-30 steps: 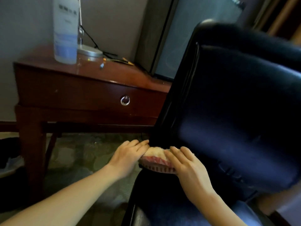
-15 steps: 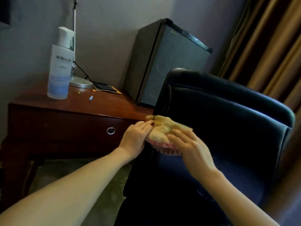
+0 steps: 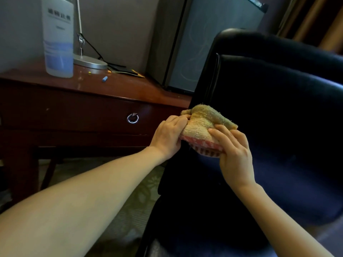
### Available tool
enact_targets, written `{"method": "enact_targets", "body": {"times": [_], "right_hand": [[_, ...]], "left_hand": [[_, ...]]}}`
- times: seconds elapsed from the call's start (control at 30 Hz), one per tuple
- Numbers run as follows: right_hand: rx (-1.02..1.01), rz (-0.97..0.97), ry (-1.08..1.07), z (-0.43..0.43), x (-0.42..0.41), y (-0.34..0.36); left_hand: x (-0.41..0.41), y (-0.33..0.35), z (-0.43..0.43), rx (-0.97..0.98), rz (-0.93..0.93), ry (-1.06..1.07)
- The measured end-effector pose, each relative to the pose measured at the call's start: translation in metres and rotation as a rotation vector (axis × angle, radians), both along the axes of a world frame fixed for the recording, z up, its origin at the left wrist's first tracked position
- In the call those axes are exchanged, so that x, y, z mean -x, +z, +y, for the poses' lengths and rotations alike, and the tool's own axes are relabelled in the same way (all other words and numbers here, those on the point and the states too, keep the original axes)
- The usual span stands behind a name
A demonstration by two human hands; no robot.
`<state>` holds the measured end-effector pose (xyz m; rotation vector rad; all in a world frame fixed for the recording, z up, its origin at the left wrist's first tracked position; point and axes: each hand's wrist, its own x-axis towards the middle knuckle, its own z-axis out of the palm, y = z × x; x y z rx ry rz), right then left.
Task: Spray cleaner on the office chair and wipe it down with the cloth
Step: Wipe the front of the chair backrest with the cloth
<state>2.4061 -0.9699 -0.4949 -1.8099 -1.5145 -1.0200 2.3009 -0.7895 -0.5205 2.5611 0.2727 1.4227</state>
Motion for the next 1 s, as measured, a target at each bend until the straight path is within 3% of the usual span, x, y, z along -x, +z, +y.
{"method": "enact_targets", "body": {"times": [0.3,0.47,0.57,0.67,0.73,0.8,1.0], "right_hand": [[-0.025,-0.036,-0.026,0.001,0.015,-0.051],[0.012,-0.099,-0.019,-0.007,0.021,-0.089],[0.159,-0.125,-0.007,-0.011,0.021,-0.114],[0.403,-0.021,-0.093,-0.031,0.016,-0.145],[0.494,0.048,-0.141,-0.052,0.014,-0.153],[0.500,-0.004,-0.130,-0.071,0.010,-0.141],[0.309,-0.171,-0.142,-0.119,0.010,-0.045]], "left_hand": [[0.004,-0.056,-0.003,0.116,-0.024,-0.082],[0.015,-0.099,-0.008,0.142,0.077,-0.084],[0.024,-0.121,-0.010,0.132,0.233,-0.011],[0.034,-0.138,-0.030,-0.012,0.662,0.087],[0.039,-0.142,-0.047,0.027,0.791,0.098],[0.040,-0.135,-0.061,0.077,0.734,0.076],[0.042,-0.070,-0.091,-0.149,0.406,-0.035]]}}
